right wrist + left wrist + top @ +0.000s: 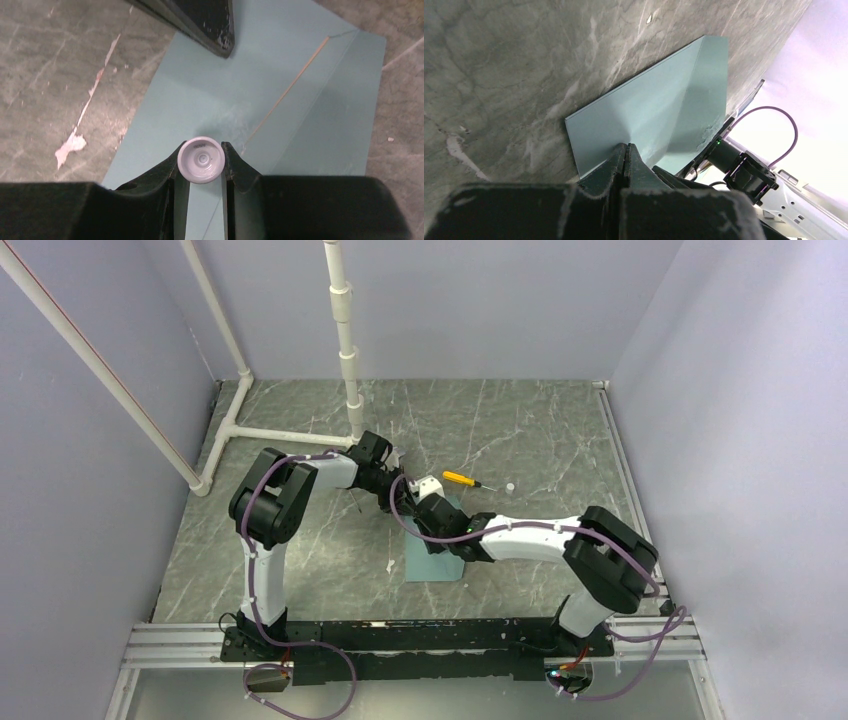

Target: Place the letter into the envelope and seal it

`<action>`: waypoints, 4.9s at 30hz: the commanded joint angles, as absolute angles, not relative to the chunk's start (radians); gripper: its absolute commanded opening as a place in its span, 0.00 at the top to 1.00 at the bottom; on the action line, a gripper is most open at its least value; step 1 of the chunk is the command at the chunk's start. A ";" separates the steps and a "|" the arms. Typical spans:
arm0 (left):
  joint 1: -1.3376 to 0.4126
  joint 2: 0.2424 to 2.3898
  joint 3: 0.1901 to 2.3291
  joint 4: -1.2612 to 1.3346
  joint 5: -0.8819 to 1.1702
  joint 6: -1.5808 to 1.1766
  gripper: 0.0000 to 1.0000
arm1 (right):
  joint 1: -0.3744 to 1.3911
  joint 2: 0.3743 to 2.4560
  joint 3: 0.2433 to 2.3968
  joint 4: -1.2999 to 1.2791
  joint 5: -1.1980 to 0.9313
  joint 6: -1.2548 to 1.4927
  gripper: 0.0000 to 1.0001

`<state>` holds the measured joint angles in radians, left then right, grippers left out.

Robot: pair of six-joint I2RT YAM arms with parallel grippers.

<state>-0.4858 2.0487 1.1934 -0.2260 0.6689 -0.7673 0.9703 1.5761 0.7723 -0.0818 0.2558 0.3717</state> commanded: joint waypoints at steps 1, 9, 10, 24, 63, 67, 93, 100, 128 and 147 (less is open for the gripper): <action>-0.489 2.119 1.163 -0.301 0.539 -0.704 0.98 | 0.956 1.661 0.802 -0.127 0.365 0.411 1.00; -0.483 2.121 1.163 -0.303 0.544 -0.698 0.98 | 0.935 1.640 0.811 -0.153 0.384 0.408 1.00; -0.482 2.121 1.164 -0.301 0.546 -0.698 0.98 | 0.936 1.629 0.798 -0.141 0.361 0.401 1.00; -0.475 2.130 1.167 -0.298 0.558 -0.693 0.97 | 0.984 1.560 0.728 -0.120 0.260 0.382 1.00; -0.474 2.130 1.158 -0.293 0.556 -0.702 0.98 | 0.873 1.693 0.810 -0.151 0.190 0.325 1.00; -0.474 2.122 1.155 -0.298 0.551 -0.698 0.97 | 0.841 1.699 0.855 -0.156 0.197 0.292 1.00; -0.474 2.058 1.211 -0.311 0.566 -0.560 0.95 | 0.476 1.379 0.901 -0.353 -0.031 0.531 1.00; -0.474 1.982 1.219 -0.225 0.707 -0.529 0.70 | 0.361 1.523 0.902 -0.434 -0.008 0.593 1.00; -0.474 1.860 1.290 -0.359 0.670 -0.396 0.57 | 0.337 1.721 1.098 -0.521 0.074 0.495 0.51; -0.491 1.854 1.226 -0.327 0.667 -0.404 0.80 | 0.338 1.430 0.859 -0.396 -0.201 0.559 0.93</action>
